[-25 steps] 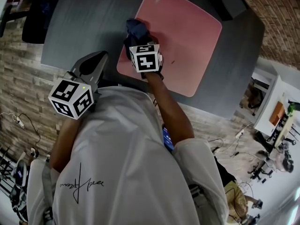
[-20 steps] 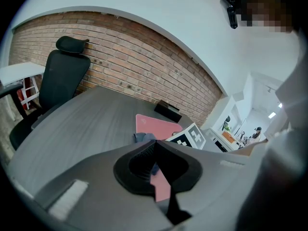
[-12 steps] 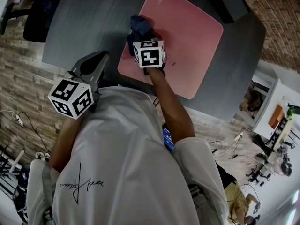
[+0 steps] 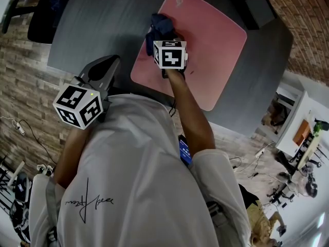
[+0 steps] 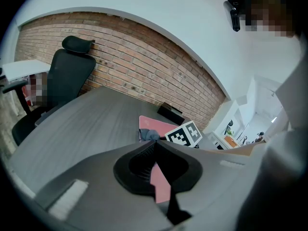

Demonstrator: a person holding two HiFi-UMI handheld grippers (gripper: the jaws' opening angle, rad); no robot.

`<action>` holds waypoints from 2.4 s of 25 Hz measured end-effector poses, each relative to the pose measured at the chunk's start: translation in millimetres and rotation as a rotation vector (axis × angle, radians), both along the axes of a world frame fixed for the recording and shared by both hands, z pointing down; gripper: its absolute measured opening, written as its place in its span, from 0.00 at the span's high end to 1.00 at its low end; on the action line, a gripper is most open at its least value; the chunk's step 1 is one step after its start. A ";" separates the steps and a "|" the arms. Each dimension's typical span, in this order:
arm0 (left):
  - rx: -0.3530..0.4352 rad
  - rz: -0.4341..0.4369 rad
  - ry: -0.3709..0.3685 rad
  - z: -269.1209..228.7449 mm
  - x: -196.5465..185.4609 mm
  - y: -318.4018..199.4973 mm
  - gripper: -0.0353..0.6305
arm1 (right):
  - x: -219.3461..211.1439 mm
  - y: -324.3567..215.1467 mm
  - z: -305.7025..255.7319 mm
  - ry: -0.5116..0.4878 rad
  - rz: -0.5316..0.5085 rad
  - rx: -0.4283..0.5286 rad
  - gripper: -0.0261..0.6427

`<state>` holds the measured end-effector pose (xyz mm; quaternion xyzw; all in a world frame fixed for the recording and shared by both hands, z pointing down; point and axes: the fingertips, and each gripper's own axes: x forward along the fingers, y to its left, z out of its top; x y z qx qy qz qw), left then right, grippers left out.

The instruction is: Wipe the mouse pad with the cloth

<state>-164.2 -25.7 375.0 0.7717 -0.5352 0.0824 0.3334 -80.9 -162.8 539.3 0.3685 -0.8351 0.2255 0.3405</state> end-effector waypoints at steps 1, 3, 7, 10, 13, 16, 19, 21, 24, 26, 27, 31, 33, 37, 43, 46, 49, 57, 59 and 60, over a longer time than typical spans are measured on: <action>0.005 -0.003 0.006 -0.8 -0.2 -0.6 0.93 | 1.0 -1.7 -0.1 -0.001 0.004 0.001 0.79; 0.010 -0.011 0.019 -1.7 -0.9 -1.8 0.93 | 2.6 -4.2 0.2 -0.003 0.013 0.001 0.79; -0.003 -0.015 0.027 0.7 -0.4 -3.9 0.93 | 8.7 -10.9 -0.3 -0.001 0.030 0.001 0.79; -0.006 -0.015 0.030 1.3 -0.4 -4.0 0.93 | 14.6 -16.1 -0.9 -0.001 0.045 0.003 0.79; -0.011 -0.019 0.036 2.8 -1.3 -3.9 0.93 | 20.4 -19.2 -0.6 -0.002 0.059 0.003 0.79; -0.012 -0.017 0.037 3.9 -0.4 -4.8 0.93 | 27.3 -22.4 -0.2 -0.003 0.072 0.004 0.79; -0.013 -0.014 0.039 4.3 0.8 -5.3 0.93 | 35.5 -25.6 -0.5 -0.003 0.088 0.004 0.79; -0.017 -0.013 0.040 4.5 1.6 -4.9 0.93 | 40.4 -26.7 -1.1 -0.004 0.098 0.002 0.79; -0.021 -0.005 0.039 4.8 3.4 -5.0 0.93 | 46.4 -27.7 -1.3 -0.003 0.108 0.002 0.79; -0.024 0.002 0.039 6.0 5.1 -5.4 0.93 | 50.8 -28.4 -1.2 -0.003 0.114 0.002 0.79; -0.026 0.006 0.041 7.0 6.2 -5.8 0.93 | 53.4 -28.9 -1.3 -0.004 0.116 0.002 0.79; -0.032 0.016 0.051 8.9 10.2 -5.6 0.93 | 66.5 -28.9 -1.9 -0.004 0.121 0.005 0.79; -0.032 0.018 0.051 9.1 10.7 -5.6 0.93 | 73.4 -29.0 -2.0 -0.002 0.128 0.006 0.79; -0.038 0.022 0.052 10.9 12.5 -6.7 0.93 | 85.3 -29.8 -1.3 0.004 0.136 0.010 0.79; -0.047 0.031 0.052 13.1 14.5 -8.5 0.93 | 100.5 -31.4 -1.1 0.013 0.142 0.020 0.79; -0.050 0.034 0.053 14.4 15.1 -9.1 0.93 | 106.4 -31.7 -1.0 0.015 0.148 0.022 0.79; -0.053 0.035 0.056 16.1 16.4 -9.9 0.93 | 112.8 -32.7 -0.6 0.016 0.152 0.023 0.79; -0.060 0.032 0.056 18.1 16.2 -11.0 0.93 | 132.3 -36.1 -0.1 0.018 0.176 0.021 0.79; -0.061 0.035 0.056 18.5 16.8 -11.0 0.93 | 138.2 -36.6 -0.1 0.020 0.185 0.023 0.79; -0.062 0.036 0.056 18.7 16.5 -10.9 0.93 | 140.3 -36.5 -0.1 0.021 0.189 0.023 0.79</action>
